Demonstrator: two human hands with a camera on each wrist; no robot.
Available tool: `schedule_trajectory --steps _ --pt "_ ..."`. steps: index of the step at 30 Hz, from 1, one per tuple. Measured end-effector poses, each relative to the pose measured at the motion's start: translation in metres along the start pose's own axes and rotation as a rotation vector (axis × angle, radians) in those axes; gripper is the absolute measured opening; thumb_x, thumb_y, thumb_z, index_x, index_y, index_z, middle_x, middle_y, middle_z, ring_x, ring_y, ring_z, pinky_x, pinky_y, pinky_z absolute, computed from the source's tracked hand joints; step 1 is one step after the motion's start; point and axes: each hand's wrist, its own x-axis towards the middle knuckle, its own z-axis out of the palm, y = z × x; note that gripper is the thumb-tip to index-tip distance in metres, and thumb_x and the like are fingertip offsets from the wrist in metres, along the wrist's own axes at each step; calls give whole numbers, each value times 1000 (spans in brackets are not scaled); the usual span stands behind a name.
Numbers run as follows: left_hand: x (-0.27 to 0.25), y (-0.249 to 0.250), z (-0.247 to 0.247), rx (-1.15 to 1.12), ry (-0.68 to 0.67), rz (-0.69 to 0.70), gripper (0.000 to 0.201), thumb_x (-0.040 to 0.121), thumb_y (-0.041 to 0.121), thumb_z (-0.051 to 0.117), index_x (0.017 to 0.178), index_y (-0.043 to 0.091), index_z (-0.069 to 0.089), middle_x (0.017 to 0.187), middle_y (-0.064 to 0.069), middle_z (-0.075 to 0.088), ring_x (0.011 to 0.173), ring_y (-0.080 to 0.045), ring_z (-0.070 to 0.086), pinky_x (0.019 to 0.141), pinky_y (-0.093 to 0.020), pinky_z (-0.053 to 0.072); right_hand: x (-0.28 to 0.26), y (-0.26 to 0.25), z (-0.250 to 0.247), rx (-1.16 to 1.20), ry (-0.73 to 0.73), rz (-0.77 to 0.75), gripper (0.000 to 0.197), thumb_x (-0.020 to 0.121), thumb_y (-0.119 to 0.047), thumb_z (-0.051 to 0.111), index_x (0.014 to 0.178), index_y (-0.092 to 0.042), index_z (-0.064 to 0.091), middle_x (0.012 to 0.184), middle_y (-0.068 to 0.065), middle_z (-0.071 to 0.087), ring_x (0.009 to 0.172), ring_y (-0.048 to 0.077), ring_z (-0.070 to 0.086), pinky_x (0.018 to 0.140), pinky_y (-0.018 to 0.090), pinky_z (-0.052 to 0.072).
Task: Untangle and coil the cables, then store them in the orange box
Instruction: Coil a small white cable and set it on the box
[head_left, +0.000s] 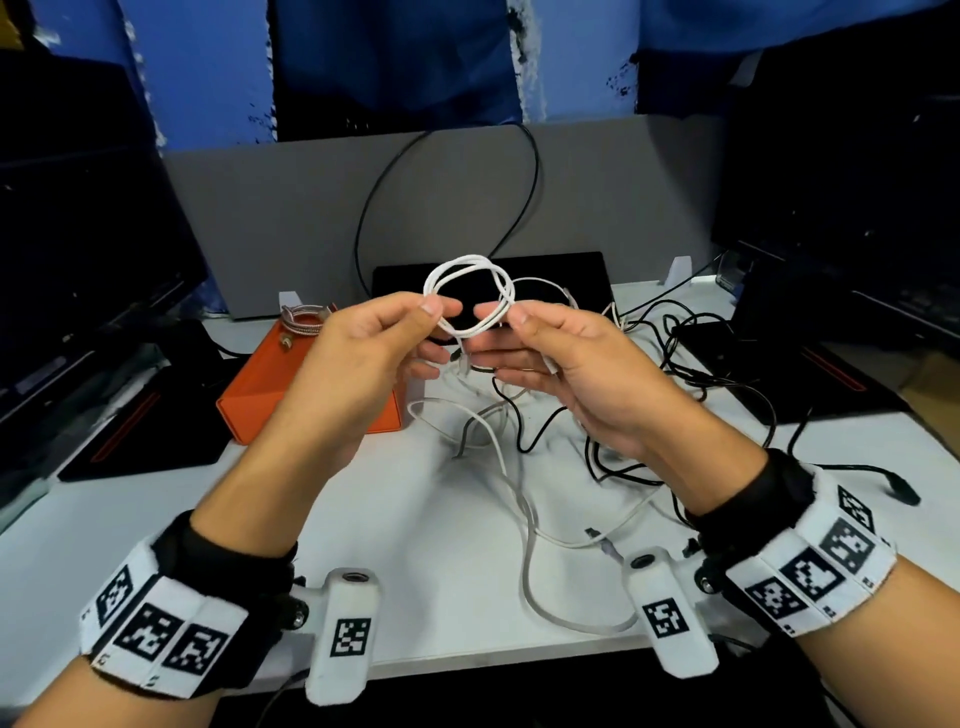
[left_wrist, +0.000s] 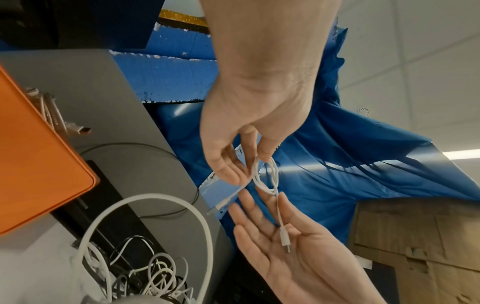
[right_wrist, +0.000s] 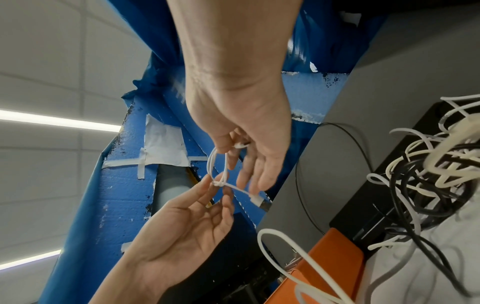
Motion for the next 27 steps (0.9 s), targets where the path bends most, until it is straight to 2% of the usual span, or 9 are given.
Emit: schedule_trajectory --steps 2,4,8,11,13,15,20,23,27 --pt "0 0 0 -50 -9 -19 21 104 21 56 107 17 77 89 -2 73 82 -15 69 82 -32 56 1 2 0 -57 29 -7 28 108 -27 49 122 -23 73 118 1 77 118 15 68 110 37 47" --pt "0 1 0 -91 -25 -40 21 103 19 56 108 12 75 89 -6 74 82 -16 71 79 -28 57 1 3 0 -45 31 12 27 108 -27 49 120 -23 73 116 5 77 114 18 71 105 37 50" --pt "0 1 1 -109 -8 -61 17 100 17 62 112 10 72 96 -11 74 78 -19 71 72 -27 58 -2 0 1 77 -16 80 25 109 -27 48 116 -17 70 101 14 78 75 25 76 68 33 62" --pt "3 0 0 -66 14 -35 21 100 13 63 120 9 68 93 -15 74 70 -22 71 64 -28 58 -2 1 1 82 -20 114 28 108 -24 50 121 -7 68 94 15 76 64 22 71 55 27 58" --pt "5 -1 -4 -8 8 -8 24 99 7 63 123 12 64 79 -11 71 66 -23 71 63 -32 60 -2 2 2 123 -35 150 32 108 -24 51 123 1 65 93 16 75 63 22 69 53 26 58" --pt "8 -1 -9 61 -12 12 24 99 5 63 121 15 64 72 -8 71 65 -24 72 66 -36 61 -2 2 2 194 -64 189 30 108 -24 51 118 1 64 96 19 74 64 23 69 54 26 59" --pt "9 -2 -21 238 -187 55 22 98 15 64 119 14 68 83 -15 72 71 -32 73 67 -37 60 -1 5 2 172 -125 215 26 106 -17 51 120 -4 69 102 20 74 67 21 71 61 28 61" --pt "11 -6 -24 188 -205 -7 25 97 8 65 122 8 64 84 -24 66 70 -34 72 64 -35 60 -1 7 1 170 -122 220 26 107 -15 50 121 -3 68 101 19 76 65 17 70 61 27 61" --pt "14 -16 -24 40 -147 -125 25 95 7 67 119 5 60 80 -20 69 67 -30 72 61 -33 59 1 12 6 178 -108 242 29 107 -14 50 126 1 65 102 21 76 62 13 71 63 27 61"
